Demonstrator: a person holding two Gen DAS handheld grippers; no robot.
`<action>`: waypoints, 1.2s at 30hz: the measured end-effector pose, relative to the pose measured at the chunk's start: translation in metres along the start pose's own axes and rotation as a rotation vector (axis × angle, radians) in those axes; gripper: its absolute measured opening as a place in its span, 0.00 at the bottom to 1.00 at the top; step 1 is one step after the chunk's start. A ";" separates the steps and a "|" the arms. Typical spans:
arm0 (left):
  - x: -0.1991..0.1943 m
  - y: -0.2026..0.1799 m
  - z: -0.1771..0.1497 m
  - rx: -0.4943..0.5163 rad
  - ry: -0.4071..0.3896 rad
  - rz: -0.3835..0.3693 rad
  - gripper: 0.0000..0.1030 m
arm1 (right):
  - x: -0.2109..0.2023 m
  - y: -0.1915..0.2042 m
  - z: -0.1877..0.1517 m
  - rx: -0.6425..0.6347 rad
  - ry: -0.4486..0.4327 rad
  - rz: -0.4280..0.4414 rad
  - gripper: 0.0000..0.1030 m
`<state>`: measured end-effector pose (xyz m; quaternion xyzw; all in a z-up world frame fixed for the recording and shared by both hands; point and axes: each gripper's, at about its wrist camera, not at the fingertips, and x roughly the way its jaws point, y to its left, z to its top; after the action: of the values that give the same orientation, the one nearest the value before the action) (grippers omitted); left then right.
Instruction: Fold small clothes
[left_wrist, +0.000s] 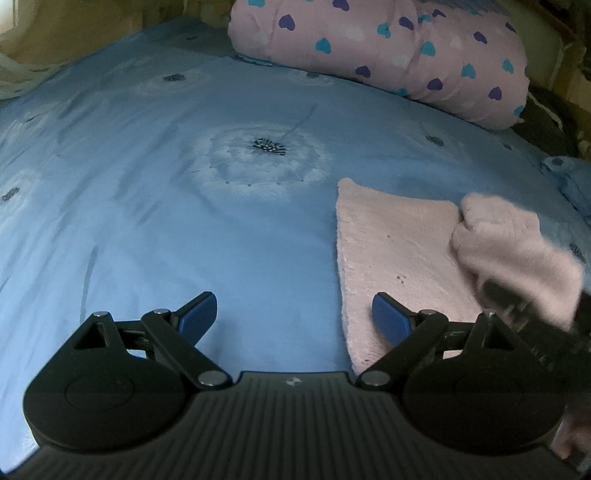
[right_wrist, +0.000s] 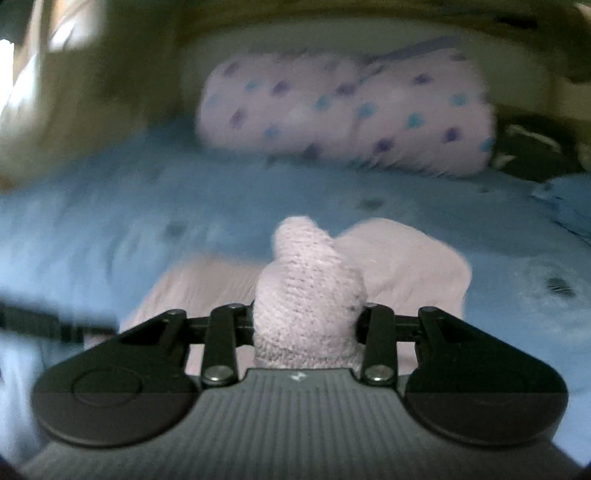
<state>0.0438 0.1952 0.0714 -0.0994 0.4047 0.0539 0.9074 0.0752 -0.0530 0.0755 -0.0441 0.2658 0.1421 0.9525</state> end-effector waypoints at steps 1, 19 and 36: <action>0.000 0.001 0.000 -0.005 -0.002 0.000 0.91 | 0.004 0.006 -0.008 -0.026 0.023 0.007 0.38; -0.006 0.035 0.010 -0.139 -0.024 0.014 0.91 | -0.022 0.027 0.037 0.058 -0.174 0.114 0.35; -0.011 -0.006 0.011 -0.098 -0.083 -0.245 0.91 | -0.057 0.024 -0.017 0.059 -0.053 0.306 0.55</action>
<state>0.0457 0.1919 0.0873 -0.1897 0.3486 -0.0335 0.9172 0.0133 -0.0467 0.0899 0.0285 0.2485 0.2786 0.9273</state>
